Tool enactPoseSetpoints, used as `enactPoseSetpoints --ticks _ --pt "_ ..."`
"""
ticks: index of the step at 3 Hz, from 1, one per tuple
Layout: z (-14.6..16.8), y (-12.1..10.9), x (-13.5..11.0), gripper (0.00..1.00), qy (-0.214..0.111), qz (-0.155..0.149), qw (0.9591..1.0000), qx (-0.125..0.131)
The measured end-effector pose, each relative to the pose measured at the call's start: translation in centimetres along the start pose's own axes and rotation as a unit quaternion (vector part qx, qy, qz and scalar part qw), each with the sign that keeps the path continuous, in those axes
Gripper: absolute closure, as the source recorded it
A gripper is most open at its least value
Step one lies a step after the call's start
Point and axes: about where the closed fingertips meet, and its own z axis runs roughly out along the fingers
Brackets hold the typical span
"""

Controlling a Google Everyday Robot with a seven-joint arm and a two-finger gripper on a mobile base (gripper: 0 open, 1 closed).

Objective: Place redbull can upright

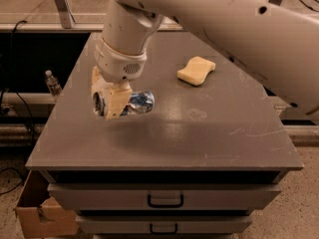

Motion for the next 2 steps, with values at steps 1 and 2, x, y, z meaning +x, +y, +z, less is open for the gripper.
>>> enactPoseSetpoints --ticks 1,2 --pt "-1.4 -0.8 -0.3 1.00 -0.027 0.037 0.9974 0.055" --pt "-2.7 -1.6 0.3 1.00 -0.080 0.070 0.9891 0.102"
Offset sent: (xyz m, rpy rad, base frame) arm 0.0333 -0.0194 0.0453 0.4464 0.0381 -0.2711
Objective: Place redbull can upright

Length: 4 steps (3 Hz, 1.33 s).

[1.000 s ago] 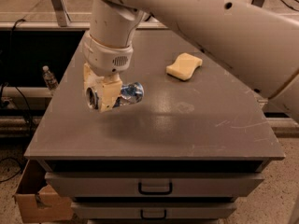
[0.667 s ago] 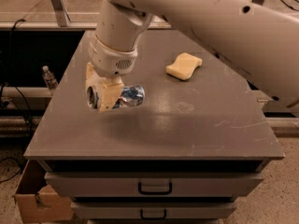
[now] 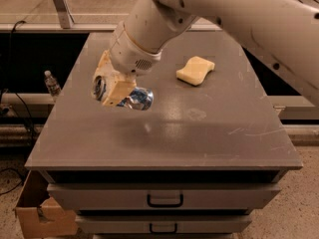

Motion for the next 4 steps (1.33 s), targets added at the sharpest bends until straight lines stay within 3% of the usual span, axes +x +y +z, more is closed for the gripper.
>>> enactPoseSetpoints --ticks 1,2,3,4 --pt "0.1 -0.6 1.0 1.00 -0.092 0.035 0.9940 0.049" --pt "-0.5 -1.8 1.9 1.00 -0.179 0.053 0.9773 0.100" --pt "-0.7 -1.7 1.7 1.00 -0.185 0.053 0.9760 0.102" --pt "0.5 -1.1 1.6 1.00 -0.213 0.065 0.9681 0.114"
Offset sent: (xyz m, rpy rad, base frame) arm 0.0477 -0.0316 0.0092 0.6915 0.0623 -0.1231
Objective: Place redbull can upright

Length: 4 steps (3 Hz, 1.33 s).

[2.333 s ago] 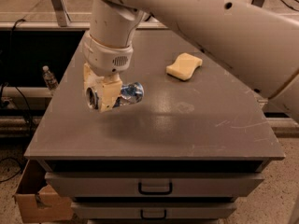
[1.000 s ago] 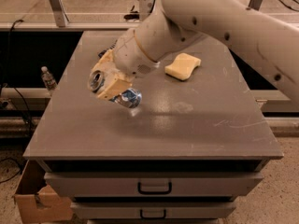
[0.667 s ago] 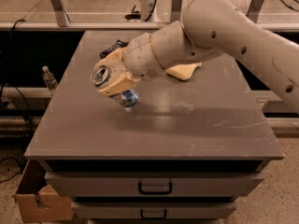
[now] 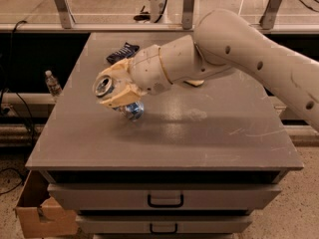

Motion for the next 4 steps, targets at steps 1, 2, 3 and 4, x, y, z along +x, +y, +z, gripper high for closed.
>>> enactPoseSetpoints --ticks 1,2,3,4 --pt "-1.9 -1.8 -0.3 1.00 -0.046 0.032 0.9952 0.080" --pt "-4.1 -3.4 -0.9 1.00 -0.069 0.045 0.9867 0.140" --pt "-5.3 -4.2 -0.8 1.00 -0.082 0.075 0.9755 0.190" --pt "-6.1 -4.3 0.2 1.00 -0.102 0.105 0.9590 0.242"
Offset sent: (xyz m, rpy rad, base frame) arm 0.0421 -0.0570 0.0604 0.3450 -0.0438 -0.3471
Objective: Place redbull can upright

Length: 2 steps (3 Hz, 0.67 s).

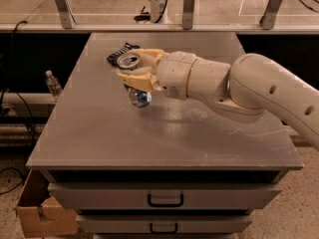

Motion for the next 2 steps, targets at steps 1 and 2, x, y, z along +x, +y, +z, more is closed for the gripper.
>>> enactPoseSetpoints --ticks 1,2 --pt "-0.72 -0.05 0.40 1.00 -0.027 0.020 0.9985 0.044" --pt "-1.50 -0.05 0.55 1.00 -0.049 0.029 0.9958 0.073"
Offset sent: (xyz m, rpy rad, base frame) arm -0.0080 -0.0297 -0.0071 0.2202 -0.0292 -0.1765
